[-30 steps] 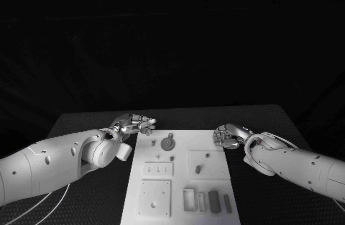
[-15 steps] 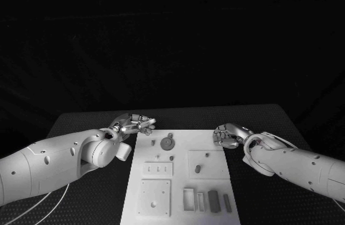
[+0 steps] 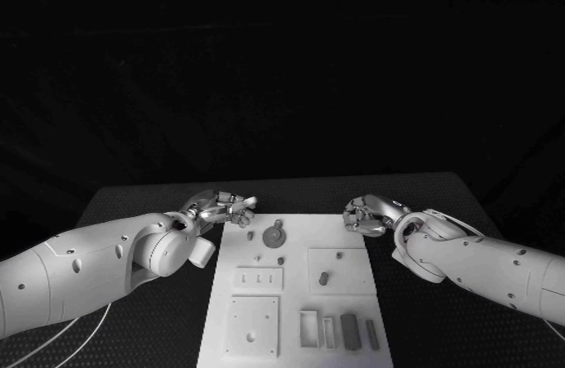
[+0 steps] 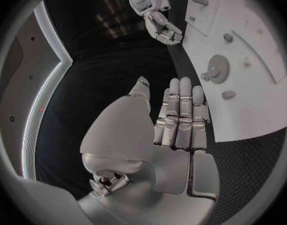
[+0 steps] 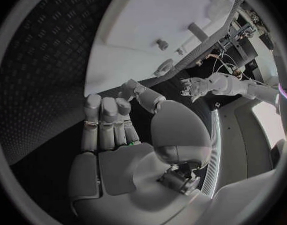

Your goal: Assemble the parts on the task board

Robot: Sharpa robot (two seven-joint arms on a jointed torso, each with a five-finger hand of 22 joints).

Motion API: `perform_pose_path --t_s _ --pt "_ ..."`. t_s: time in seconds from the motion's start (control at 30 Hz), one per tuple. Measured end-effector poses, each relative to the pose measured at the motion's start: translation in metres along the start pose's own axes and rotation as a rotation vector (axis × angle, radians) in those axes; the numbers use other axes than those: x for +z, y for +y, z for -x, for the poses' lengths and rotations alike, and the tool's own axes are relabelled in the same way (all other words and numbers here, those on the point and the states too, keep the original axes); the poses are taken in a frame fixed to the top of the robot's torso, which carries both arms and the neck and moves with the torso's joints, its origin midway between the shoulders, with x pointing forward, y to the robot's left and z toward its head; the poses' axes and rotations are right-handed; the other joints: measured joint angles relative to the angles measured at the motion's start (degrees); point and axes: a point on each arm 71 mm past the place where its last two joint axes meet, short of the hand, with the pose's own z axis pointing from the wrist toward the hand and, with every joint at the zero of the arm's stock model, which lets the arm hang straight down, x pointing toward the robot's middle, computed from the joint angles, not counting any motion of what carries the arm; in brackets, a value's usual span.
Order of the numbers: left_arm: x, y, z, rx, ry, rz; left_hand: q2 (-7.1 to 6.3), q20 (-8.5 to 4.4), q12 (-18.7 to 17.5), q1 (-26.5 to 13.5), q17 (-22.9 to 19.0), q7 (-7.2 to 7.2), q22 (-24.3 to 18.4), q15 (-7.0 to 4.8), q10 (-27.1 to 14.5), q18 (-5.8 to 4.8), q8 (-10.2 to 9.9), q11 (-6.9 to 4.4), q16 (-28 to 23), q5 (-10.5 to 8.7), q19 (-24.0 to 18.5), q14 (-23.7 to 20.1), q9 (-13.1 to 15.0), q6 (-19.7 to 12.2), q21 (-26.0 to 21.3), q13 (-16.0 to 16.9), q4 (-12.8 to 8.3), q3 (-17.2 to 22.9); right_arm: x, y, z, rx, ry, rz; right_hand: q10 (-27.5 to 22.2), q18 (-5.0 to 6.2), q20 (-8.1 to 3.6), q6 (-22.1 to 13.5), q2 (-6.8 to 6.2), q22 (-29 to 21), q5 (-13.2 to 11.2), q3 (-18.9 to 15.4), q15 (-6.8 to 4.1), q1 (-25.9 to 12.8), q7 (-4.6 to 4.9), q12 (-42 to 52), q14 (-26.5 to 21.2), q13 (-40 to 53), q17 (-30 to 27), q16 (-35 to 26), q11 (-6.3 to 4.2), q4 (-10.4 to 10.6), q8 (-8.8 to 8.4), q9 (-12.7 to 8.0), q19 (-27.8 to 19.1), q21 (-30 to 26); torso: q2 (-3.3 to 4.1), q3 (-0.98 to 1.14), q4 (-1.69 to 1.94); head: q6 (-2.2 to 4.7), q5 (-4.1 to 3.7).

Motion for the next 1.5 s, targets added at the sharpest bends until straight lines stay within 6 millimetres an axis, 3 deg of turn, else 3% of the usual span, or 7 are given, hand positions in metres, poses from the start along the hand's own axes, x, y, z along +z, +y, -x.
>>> perform_pose_path --t_s 0.13,0.4,1.0,1.5 --pt "0.002 -0.003 -0.005 0.038 0.038 0.021 0.53 -0.41 0.5 -3.4 0.5 -0.36 0.1 -0.44 0.9 -0.30 0.3 -0.55 0.3 0.00 0.4 0.9 0.1 1.0 0.0 0.4 0.0 -0.3 0.004 0.017 0.008 -0.010 -0.008 0.026 0.0 0.00 0.00 0.0 0.00 0.0 0.0 0.4 0.00 0.0 0.00 0.0 0.0 0.0 0.0 0.0 0.00 -0.1 0.00 0.1 0.0 0.0 -0.04 0.02 -0.04 0.19 0.08" --pt "0.011 -0.010 -0.022 0.132 0.126 0.045 0.38 -0.92 1.6 -3.6 1.6 -1.36 0.4 -1.14 3.4 0.18 1.2 -1.57 2.0 0.00 0.9 1.8 0.5 3.4 0.0 1.3 0.0 -0.3 0.012 0.056 0.009 -0.028 0.009 0.087 0.0 0.00 -0.23 0.0 -0.01 -0.1 0.0 0.7 0.02 0.0 0.00 0.0 0.0 0.0 0.0 0.1 -0.01 0.1 -0.03 0.4 0.2 0.2 -0.23 -0.01 -0.03 0.41 0.21" --pt "0.022 -0.011 -0.050 0.207 0.183 0.108 0.64 -1.25 1.0 -9.3 2.1 -0.44 0.5 -0.84 2.9 0.16 -0.4 -1.06 2.3 0.00 0.6 1.0 -0.5 2.5 0.0 1.4 0.0 -0.8 0.019 0.122 -0.014 -0.051 0.056 0.201 0.1 0.00 -0.20 0.0 -0.24 -0.1 0.0 0.9 -0.09 0.2 0.00 0.0 0.3 -0.1 0.0 0.1 -0.12 0.0 -0.31 0.8 0.2 0.2 -0.62 -0.14 -0.05 0.55 0.47" --pt "0.025 -0.011 -0.056 0.210 0.189 0.114 0.83 -1.24 0.5 -9.1 2.1 -0.38 0.6 -0.81 2.5 0.13 -0.7 -0.65 2.5 0.00 0.6 0.6 -0.8 2.1 0.0 1.4 -0.2 -0.6 0.015 0.139 -0.020 -0.068 0.066 0.240 0.2 0.00 -0.28 0.0 -0.48 -0.2 0.0 1.3 0.01 0.0 0.00 0.0 0.4 -0.2 0.0 0.1 -0.22 0.1 -0.49 1.0 0.5 0.2 -0.48 -0.12 -0.10 0.48 0.96"
